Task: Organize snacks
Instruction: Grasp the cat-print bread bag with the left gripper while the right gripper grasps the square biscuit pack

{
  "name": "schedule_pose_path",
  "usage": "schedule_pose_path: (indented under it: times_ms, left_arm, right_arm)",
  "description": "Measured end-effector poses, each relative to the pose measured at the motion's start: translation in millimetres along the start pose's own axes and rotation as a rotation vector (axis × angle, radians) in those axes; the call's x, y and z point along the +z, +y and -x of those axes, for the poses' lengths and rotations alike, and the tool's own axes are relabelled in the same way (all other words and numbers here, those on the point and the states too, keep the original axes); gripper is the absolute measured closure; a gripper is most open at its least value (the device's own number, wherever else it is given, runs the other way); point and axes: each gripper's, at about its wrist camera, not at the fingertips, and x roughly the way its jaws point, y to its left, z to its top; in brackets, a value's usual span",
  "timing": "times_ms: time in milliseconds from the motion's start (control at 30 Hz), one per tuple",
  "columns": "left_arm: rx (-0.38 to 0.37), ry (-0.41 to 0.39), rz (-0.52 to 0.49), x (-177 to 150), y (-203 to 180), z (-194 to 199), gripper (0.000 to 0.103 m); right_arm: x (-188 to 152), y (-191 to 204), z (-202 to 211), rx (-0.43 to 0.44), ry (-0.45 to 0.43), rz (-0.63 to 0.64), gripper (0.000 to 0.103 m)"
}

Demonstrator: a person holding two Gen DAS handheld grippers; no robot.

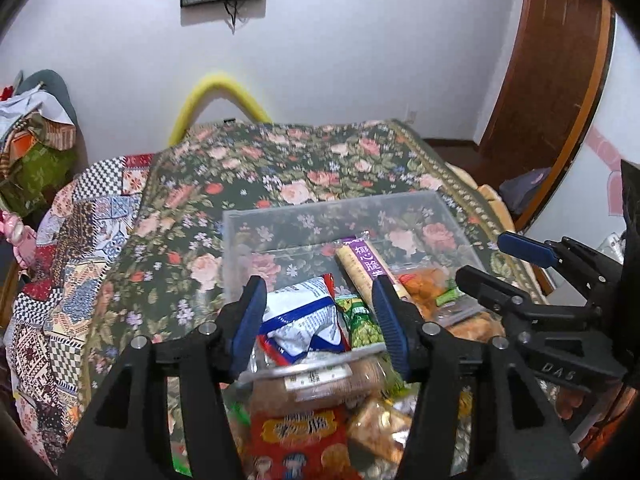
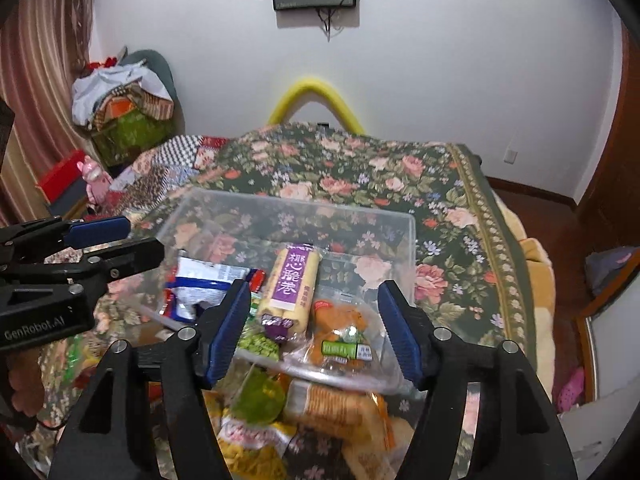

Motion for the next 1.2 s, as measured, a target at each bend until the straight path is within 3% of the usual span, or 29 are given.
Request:
schedule_pose_path:
  times_ms: [300, 533, 867, 1200]
  left_arm:
    - [0.042, -0.079, -0.027, -32.9, 15.3, 64.3, 0.034]
    - [0.080, -0.036, -0.005, -74.9, 46.5, 77.4, 0.025]
    - [0.119, 0.093, 0.097, -132.0, 91.9, 46.4, 0.025]
    - [0.097, 0.159, 0.122, -140.9, 105.1, -2.4, 0.025]
  right_arm:
    - [-26.2, -4.0, 43.6, -0.017, -0.047, -0.007, 0.034]
    - [-58.8, -14.9, 55.9, -0.063, -0.017, -0.007, 0.031]
    - [-104.2, -41.3, 43.1, -0.109, 0.087, -0.088, 0.030]
    - [-120.2, -58.3, 13.9, -0.124, 0.172, -0.137, 0.030]
